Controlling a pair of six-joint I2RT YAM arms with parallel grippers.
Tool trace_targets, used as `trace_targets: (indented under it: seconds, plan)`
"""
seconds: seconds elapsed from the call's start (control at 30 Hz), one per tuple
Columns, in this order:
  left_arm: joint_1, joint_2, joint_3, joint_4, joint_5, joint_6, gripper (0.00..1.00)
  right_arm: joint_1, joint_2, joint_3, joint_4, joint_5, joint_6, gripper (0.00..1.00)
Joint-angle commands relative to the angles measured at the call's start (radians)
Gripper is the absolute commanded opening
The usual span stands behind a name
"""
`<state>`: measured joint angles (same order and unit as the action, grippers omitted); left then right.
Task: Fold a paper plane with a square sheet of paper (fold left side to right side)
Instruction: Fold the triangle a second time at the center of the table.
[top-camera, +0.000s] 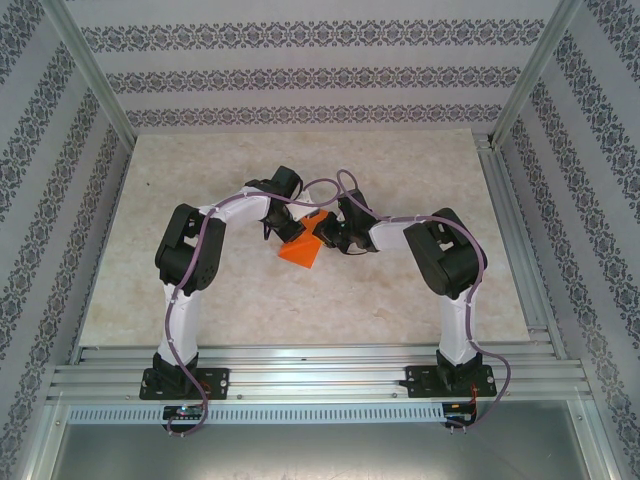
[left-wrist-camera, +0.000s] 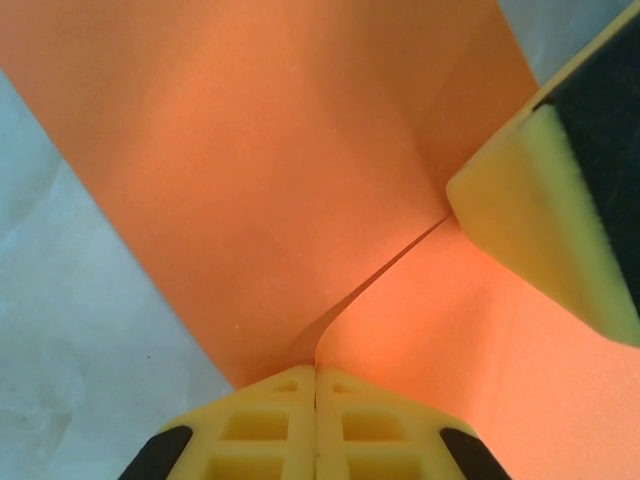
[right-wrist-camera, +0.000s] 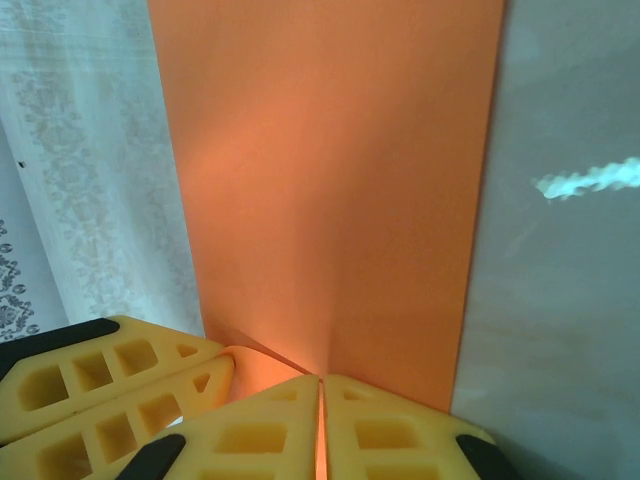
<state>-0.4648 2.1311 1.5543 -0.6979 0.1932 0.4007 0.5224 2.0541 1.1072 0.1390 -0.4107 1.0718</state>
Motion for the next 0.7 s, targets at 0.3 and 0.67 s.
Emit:
trace_targets:
  seconds: [0.3, 0.67]
  plan:
    - [0.104, -0.256, -0.08, 0.101, 0.186, -0.153, 0.39, 0.024, 0.048, -0.02, -0.071, 0.05, -0.035, 0.1]
    - [0.128, -0.39, -0.371, 0.317, 0.481, -0.442, 0.25, 0.031, 0.055, 0.0, -0.084, 0.048, -0.047, 0.1]
